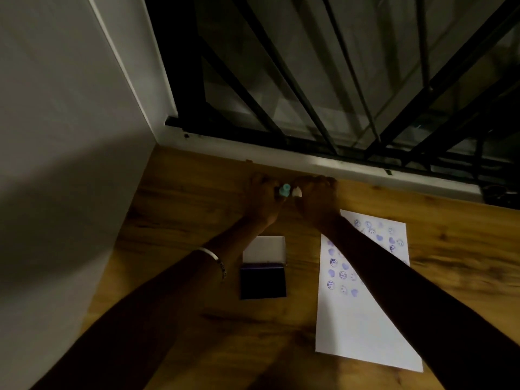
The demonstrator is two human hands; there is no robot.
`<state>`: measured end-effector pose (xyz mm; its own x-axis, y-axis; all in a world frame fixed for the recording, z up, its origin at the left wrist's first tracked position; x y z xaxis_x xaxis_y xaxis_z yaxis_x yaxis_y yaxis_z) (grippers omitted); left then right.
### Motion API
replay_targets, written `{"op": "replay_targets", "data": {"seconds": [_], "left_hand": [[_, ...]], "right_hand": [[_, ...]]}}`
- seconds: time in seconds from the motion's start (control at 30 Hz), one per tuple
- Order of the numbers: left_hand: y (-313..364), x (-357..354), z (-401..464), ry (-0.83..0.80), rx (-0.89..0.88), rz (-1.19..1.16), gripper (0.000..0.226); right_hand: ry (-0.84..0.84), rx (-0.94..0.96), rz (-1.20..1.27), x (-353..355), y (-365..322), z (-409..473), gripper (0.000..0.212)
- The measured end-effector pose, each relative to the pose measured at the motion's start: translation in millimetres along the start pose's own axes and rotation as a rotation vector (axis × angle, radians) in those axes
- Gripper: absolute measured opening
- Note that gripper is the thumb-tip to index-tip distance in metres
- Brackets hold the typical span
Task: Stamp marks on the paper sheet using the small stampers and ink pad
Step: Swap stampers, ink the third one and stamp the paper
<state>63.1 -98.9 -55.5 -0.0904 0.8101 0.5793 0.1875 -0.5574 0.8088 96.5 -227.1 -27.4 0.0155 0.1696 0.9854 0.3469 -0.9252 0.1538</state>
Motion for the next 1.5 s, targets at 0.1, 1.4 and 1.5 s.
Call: {"op": "replay_targets", "data": {"seconds": [0.1, 1.4, 1.5], "left_hand": [[1.2, 2.9, -0.5, 0.031, 0.000, 0.018, 0.031], [-32.9, 47.5, -212.2, 0.167, -0.062, -0.284, 0.021], [-41.8, 49.2, -206.9, 0.214, 0.141, -0.540, 0.015]], "right_hand": [[-0.009, 0.023, 0.039, 4.9, -1.1, -3.2, 0.043], [0.120, 0.136, 0.549, 25.1, -49.1, -192.0, 0.018], [0.060, 0.148, 0.451, 16.9, -54.0, -193.2, 0.020]]}}
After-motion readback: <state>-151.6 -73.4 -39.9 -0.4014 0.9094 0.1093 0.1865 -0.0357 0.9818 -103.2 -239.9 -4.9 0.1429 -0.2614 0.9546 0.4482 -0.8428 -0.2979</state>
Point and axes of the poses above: each hand's wrist, its own z-axis towards the middle knuckle, its own x-axis out of the back of the hand, y = z × x, the point moved 4 cm from there along z, towards the middle knuckle, and after that the axes turned 9 degrees about -z, right-handed, at the moved point
